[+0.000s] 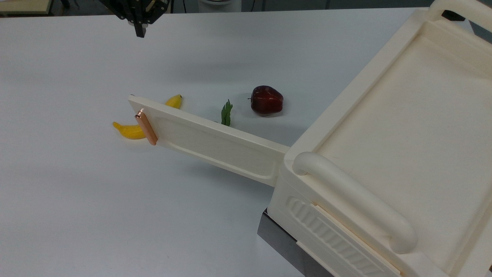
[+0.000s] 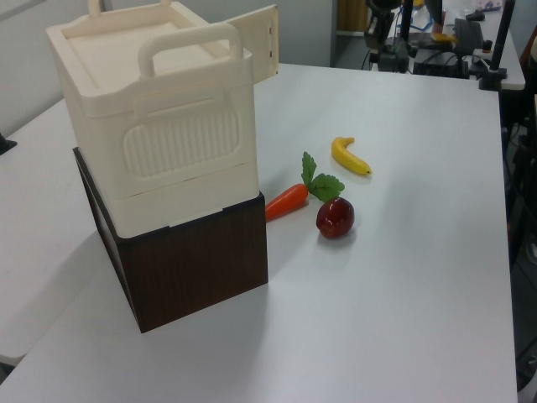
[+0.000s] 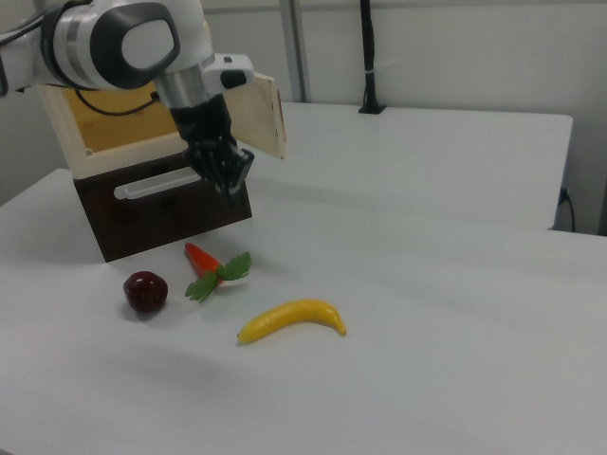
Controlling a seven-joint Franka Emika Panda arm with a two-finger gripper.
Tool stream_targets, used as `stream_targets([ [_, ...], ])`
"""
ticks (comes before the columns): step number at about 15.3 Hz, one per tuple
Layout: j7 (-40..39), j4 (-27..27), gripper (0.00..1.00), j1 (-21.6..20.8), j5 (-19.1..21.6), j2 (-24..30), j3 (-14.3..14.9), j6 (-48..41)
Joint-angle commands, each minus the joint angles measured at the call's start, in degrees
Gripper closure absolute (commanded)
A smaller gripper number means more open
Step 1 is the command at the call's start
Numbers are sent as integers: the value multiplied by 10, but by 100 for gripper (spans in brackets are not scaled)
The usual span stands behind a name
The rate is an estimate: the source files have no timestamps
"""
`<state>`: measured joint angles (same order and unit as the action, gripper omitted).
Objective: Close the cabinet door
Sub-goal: 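Lower the gripper onto the copper handle at the door's free edge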
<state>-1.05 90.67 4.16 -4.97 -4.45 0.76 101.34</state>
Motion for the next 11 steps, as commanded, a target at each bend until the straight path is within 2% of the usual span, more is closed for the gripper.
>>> stream_targets([
  [1, -6, -55, 100, 1, 12, -7, 0, 16],
  [4, -3, -100, 100, -1, 14, -18, -1, 76],
  [11, 33, -106, 100, -8, 24, -59, -10, 351],
])
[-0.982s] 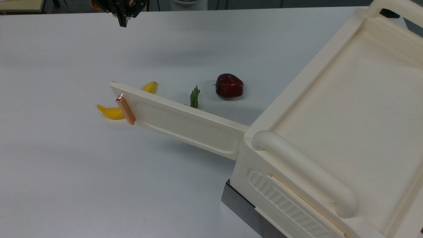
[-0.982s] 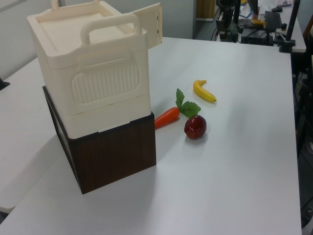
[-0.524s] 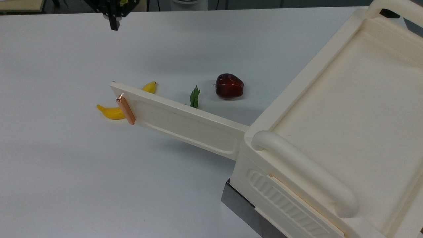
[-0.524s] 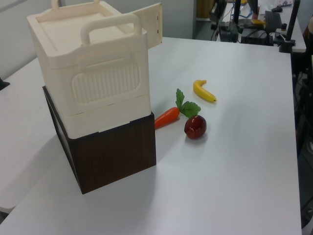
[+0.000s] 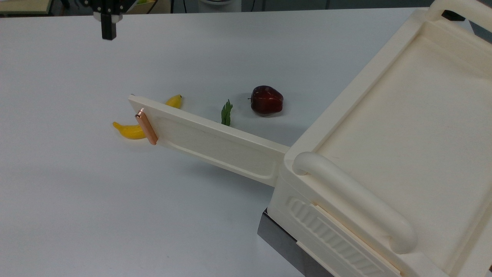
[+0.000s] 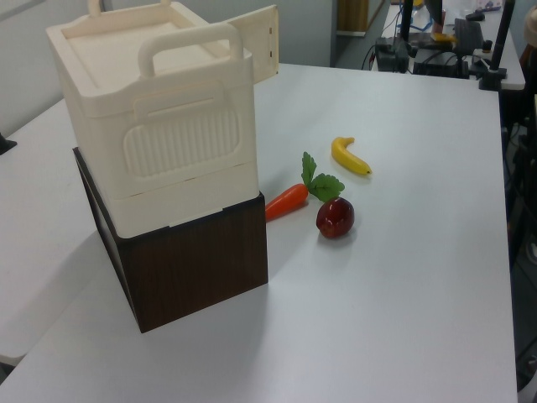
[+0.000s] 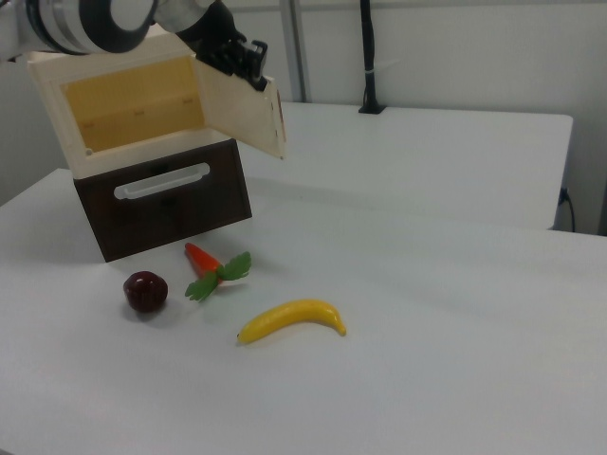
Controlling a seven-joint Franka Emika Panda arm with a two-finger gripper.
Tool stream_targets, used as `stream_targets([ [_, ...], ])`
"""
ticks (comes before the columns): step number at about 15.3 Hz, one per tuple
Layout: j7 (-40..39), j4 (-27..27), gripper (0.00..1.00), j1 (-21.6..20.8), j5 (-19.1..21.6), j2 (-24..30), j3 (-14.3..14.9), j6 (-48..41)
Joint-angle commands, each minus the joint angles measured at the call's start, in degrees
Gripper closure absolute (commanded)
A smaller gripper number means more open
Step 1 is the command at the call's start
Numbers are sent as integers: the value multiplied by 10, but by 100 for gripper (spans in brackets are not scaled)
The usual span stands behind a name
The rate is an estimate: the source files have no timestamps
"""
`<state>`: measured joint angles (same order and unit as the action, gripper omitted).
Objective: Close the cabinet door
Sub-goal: 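Lower the gripper onto the copper handle at the door's free edge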
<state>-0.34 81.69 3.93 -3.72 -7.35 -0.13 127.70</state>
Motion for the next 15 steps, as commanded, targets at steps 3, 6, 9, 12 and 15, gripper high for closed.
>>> stream_targets([
  [3, 31, -17, 100, -12, 12, -52, -5, 157],
  [6, 32, -28, 100, -23, 14, -84, -6, 215],
  [9, 46, -37, 100, -37, 13, -113, -6, 253],
  [12, 56, -37, 100, -41, 14, -117, -6, 258],
  [15, 56, -33, 100, -44, 17, -109, -7, 251],
])
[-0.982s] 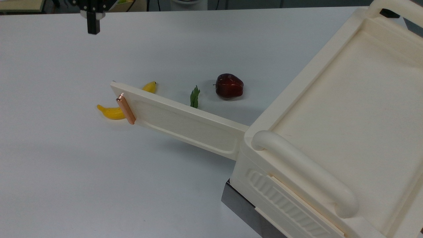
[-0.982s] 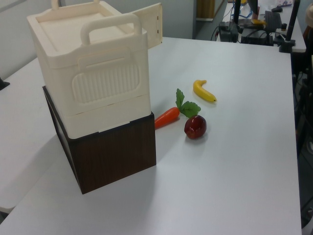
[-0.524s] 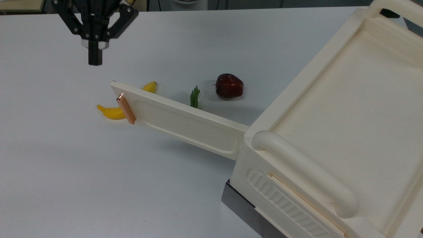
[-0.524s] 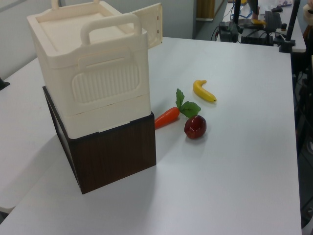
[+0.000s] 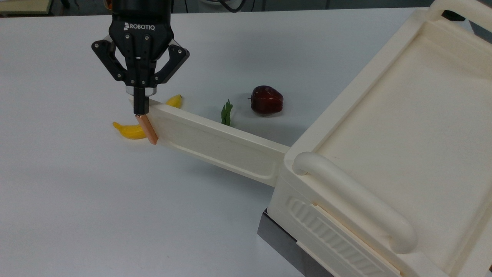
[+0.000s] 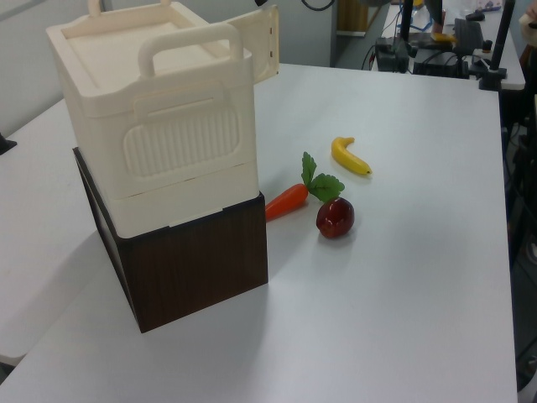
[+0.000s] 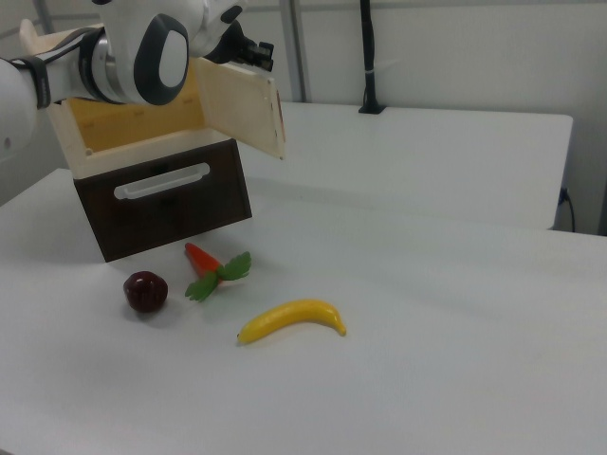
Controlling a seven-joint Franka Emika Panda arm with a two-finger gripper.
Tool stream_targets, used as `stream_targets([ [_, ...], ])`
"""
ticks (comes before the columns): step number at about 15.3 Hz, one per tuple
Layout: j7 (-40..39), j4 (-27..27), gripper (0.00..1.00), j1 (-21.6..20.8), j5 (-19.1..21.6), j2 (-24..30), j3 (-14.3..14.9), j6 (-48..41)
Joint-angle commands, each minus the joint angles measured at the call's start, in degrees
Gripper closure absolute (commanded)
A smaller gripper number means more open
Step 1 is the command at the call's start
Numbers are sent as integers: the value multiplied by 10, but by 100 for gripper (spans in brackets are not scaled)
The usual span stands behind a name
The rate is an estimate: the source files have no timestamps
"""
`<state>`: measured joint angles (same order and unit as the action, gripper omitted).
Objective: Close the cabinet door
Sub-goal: 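Lower the gripper onto the copper handle at the door's free edge, then push the door edge in an arc toward the cabinet front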
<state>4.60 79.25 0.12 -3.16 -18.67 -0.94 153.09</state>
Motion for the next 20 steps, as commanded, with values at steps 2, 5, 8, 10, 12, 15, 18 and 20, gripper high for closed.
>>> stream_targets([
  [2, 7, -7, 100, -10, 13, 12, -1, -36],
  [5, 3, -7, 100, -11, 19, 28, -1, -100],
  [8, 3, -8, 100, -12, 31, 32, -11, -134],
  [10, 3, -7, 100, -13, 43, 40, -13, -156],
  [12, 3, -8, 100, -13, 64, 43, -21, -189],
  [15, 3, -8, 100, -13, 83, 54, -34, -236],
  [18, 5, -8, 100, -14, 120, 68, -54, -282],
  [20, 6, -8, 100, -14, 148, 77, -71, -301],
])
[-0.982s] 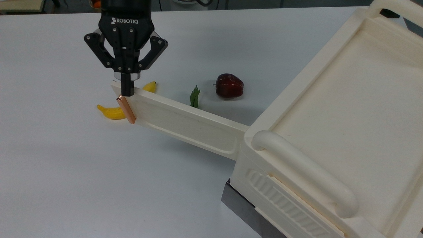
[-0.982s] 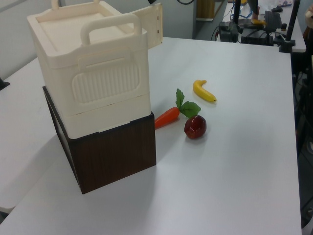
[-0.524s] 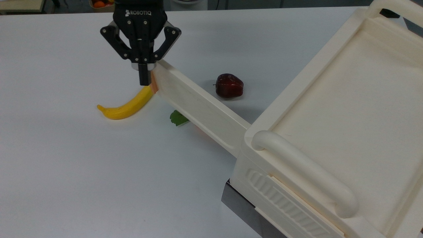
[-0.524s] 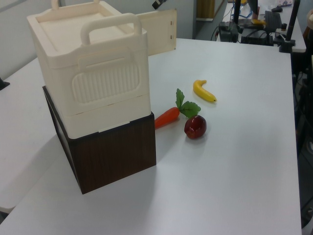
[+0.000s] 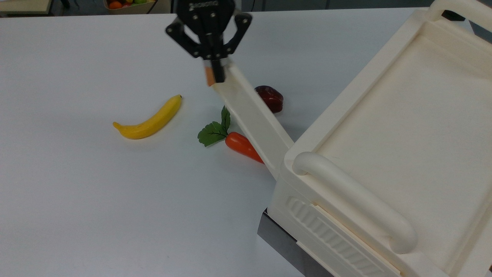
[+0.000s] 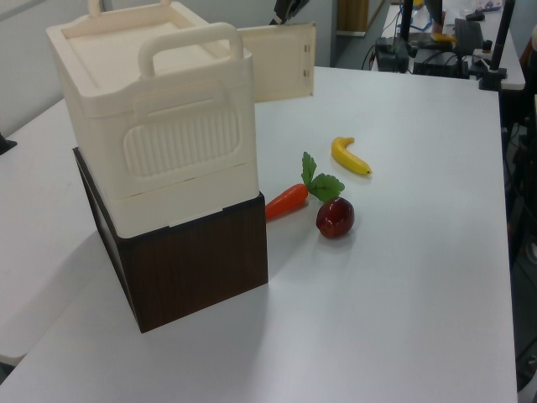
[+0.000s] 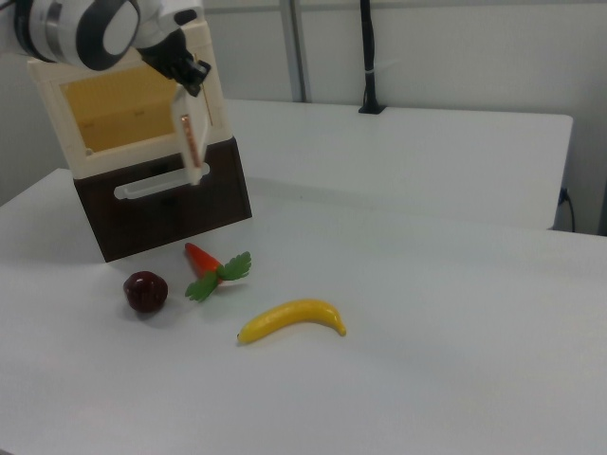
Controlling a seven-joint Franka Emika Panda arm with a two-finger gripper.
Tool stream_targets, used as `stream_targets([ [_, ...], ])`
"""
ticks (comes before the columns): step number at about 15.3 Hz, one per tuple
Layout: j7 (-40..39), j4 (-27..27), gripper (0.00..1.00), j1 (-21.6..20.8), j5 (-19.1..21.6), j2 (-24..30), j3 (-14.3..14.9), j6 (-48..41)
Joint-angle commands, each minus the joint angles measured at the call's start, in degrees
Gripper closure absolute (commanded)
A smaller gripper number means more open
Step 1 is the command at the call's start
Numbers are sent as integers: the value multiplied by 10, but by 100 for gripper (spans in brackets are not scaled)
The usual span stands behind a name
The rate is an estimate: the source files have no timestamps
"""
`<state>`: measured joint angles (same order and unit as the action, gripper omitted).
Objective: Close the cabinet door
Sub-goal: 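Push the door edge in an arc toward the cabinet front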
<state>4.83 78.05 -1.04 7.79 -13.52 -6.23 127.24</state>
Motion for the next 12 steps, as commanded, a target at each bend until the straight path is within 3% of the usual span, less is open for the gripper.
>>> stream_targets([
  [1, 4, 4, 100, -3, 46, 31, -28, -50],
  [6, 23, 5, 100, -4, 52, 33, -96, -55],
  [12, 56, 2, 100, -29, 54, 38, -99, -56],
])
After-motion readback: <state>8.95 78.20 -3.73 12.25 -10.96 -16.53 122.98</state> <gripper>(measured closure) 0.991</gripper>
